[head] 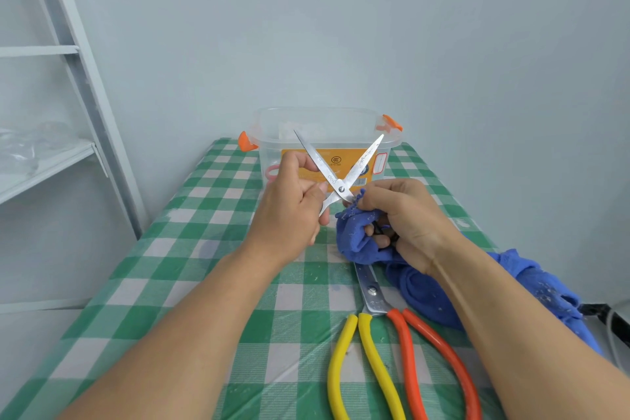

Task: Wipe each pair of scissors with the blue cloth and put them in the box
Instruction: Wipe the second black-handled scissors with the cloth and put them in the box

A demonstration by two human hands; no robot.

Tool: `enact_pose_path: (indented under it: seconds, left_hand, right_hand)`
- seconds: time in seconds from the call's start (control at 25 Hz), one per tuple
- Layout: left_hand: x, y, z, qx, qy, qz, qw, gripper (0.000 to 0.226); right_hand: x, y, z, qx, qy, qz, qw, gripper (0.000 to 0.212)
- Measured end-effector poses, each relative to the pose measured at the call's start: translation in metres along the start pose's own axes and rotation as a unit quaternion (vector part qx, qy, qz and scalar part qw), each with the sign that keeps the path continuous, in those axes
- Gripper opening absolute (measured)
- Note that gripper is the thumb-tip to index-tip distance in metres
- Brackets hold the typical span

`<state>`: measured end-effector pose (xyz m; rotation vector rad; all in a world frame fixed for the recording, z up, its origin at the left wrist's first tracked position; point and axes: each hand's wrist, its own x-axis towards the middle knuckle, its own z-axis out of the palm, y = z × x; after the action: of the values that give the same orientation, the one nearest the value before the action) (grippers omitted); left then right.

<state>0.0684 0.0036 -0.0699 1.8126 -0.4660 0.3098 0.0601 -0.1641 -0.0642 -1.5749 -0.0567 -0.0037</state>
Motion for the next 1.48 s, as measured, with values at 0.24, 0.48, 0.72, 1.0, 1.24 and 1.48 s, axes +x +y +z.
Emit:
enact_pose_path:
  seconds: [0.24,0.48,0.72,1.0,1.24,1.48]
  left_hand:
    - [-0.001,0.001,0.002,0.032,-0.002,0.02,0.999,0.017]
    - [-0.003,0.002,0.008,0.061,-0.017,0.038,0.997,0.017]
    - [0.0,-0.001,0.003,0.011,0.002,0.003,1.0,0.017]
    - [0.004,-0.006,-0.002,-0.007,0.005,-0.005,1.0,0.024]
    - [0.004,-0.004,0.002,0.027,0.014,0.012,0.999,0.016]
    - [0.005,-0.005,0.001,0.01,0.025,-0.016,1.0,0.012]
  right_hand:
    - [-0.003,-0.002,0.002,0.008,-0.002,-0.028,1.0,0.034]
    - [-0.006,-0.006,0.01,-0.051,0.067,-0.032,0.996,0.05]
    - [-0.004,-0.003,0.002,-0.048,0.005,-0.038,0.998,0.018]
    - [0.002,0.0,-0.005,0.012,-0.016,-0.029,0.999,0.016]
    - [0.004,0.004,-0.001,-0.037,0.012,-0.073,0.997,0.012]
    - [0.002,0.002,-0.003,-0.057,-0.002,-0.094,0.994,0.006]
